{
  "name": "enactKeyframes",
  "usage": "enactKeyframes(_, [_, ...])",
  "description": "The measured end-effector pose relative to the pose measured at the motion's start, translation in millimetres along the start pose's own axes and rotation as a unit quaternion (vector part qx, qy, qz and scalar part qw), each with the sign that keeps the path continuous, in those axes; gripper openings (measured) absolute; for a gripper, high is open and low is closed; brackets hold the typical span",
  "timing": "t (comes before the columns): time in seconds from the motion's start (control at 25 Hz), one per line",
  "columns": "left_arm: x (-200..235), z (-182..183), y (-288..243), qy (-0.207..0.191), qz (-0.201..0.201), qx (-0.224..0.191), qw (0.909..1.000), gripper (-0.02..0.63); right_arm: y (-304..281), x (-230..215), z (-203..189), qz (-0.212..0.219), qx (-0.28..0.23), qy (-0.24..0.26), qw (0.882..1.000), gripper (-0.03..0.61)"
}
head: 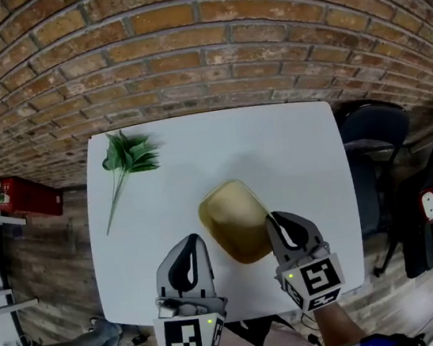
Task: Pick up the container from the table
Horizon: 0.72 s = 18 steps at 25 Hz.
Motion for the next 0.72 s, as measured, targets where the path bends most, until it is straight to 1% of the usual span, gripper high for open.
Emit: enactKeyframes(0.72, [-24.9,25.3,17.0,-0.023,-0.004,-0.024,0.9994,0.008,33.8,-7.6,41.5,-0.009,-0.055,-0.006,0.998,0.031])
Point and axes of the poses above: the fingertips, and each gripper's own axes: y backward along the fingers, x to its left, z out of its top, the point moved 1 cm from there along y, backward along the fingers, and after that the axes turned 14 degrees about -z, right-handed, at the moved point
